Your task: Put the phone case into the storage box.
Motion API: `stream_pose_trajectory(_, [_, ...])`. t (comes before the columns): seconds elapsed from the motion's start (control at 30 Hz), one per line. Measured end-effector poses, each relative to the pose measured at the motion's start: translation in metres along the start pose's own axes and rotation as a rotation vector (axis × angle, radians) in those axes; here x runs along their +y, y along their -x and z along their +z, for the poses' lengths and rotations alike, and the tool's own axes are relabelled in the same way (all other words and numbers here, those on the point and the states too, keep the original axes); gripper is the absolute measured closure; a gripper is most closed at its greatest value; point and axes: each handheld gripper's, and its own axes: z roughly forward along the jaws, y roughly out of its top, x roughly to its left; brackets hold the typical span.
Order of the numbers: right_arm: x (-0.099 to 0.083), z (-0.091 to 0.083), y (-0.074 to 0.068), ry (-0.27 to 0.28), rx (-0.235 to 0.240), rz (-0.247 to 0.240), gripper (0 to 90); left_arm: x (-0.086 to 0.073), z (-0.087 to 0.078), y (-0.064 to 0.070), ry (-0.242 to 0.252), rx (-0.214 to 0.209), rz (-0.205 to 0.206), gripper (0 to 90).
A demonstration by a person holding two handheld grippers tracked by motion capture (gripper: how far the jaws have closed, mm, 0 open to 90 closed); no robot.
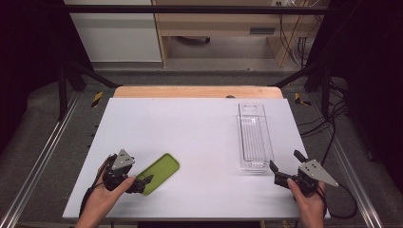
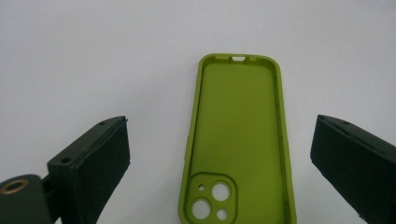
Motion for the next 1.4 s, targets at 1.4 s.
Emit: stream_pose_trajectory(1.4, [0.000,0.001,-0.002,-0.012,0.016,0.000,3.6,-0.028,0.027,0.000,-0.131,-0.100,0.030,4.9])
